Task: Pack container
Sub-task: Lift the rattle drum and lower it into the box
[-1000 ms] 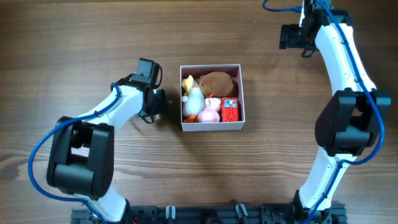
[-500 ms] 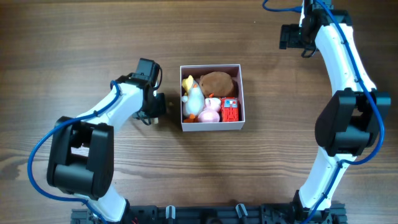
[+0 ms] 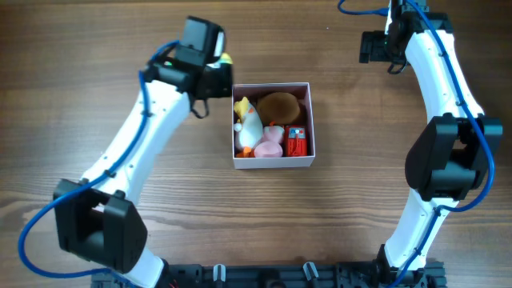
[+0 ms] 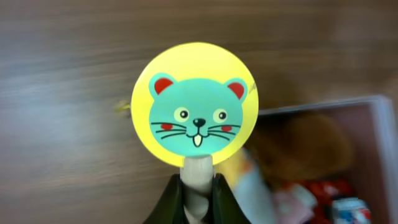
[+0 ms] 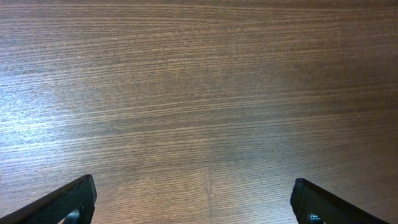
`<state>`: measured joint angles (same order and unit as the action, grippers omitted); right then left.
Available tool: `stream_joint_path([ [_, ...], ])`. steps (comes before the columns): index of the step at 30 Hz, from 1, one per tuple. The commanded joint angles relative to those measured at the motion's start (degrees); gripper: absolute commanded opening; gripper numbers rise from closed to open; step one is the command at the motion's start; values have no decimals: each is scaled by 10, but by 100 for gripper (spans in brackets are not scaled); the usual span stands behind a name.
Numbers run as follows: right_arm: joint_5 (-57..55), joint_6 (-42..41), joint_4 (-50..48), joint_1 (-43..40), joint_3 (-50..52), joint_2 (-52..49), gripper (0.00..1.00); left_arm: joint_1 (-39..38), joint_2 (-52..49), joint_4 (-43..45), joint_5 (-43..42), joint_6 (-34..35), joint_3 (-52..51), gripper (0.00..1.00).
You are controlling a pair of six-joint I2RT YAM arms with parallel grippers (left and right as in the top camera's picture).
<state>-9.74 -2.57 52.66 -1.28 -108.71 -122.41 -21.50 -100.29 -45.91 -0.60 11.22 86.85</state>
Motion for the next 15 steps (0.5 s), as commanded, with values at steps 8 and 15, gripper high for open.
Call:
stream_joint_path([
  [8, -10, -4, -2, 3, -12, 20, 99, -134, 1, -30, -27, -214, 4, 4],
  [15, -10, -4, -2, 3, -12, 20, 99, -131, -8, -28, -26, -214, -5, 4],
])
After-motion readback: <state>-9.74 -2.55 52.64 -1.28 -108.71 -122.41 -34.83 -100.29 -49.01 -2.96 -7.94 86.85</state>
